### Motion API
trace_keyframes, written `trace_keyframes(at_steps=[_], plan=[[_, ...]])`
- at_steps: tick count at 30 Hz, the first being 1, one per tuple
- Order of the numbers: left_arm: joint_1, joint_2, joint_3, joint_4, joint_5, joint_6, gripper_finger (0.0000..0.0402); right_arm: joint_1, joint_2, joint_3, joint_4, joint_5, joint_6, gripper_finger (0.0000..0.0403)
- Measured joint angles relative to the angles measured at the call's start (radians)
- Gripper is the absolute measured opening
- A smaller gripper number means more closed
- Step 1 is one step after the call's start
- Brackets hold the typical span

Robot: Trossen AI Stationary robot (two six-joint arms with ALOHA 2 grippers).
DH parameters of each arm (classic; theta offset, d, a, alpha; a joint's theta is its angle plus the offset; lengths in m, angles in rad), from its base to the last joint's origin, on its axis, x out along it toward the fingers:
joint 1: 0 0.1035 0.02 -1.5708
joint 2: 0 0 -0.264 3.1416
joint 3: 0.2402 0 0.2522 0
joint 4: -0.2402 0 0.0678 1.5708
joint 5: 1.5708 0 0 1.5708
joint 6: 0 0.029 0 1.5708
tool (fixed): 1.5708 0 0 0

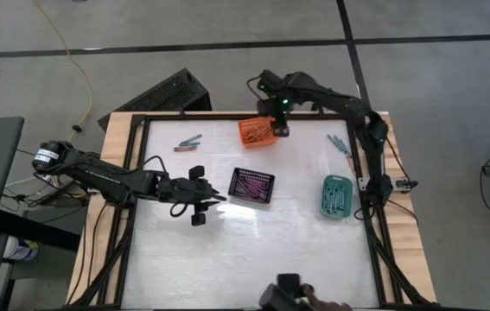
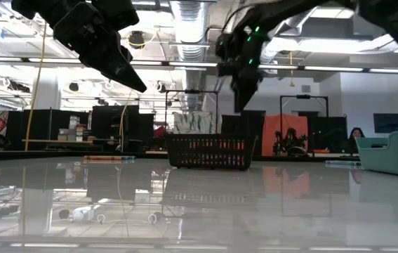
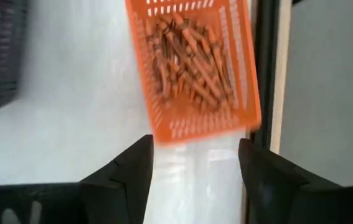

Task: Sort crayons
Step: Put the light blue green crayon into the green bin

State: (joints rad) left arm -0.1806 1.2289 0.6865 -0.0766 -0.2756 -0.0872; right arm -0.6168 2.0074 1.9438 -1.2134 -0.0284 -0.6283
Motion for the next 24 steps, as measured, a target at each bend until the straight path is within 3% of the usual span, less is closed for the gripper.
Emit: trace_keyframes(at_steps=[12,16,24], plan=[[-0.036,0.0,0.0,0.028,-0.001,0.03,0.0132,-0.112,-0.187,-0.051,-0.303,0.0,0.334,0.0194],[-0.045,0.0,0.0,0.028,-0.008,0.043,0.0132,-0.151,-0.255,-0.184,-0.271,0.001,0.402,0.0189],[-0.05,0.0,0.0,0.029,-0.024,0.06,0.0132,-0.252,-0.366,-0.592,-0.044,0.001,0.461,0.018]])
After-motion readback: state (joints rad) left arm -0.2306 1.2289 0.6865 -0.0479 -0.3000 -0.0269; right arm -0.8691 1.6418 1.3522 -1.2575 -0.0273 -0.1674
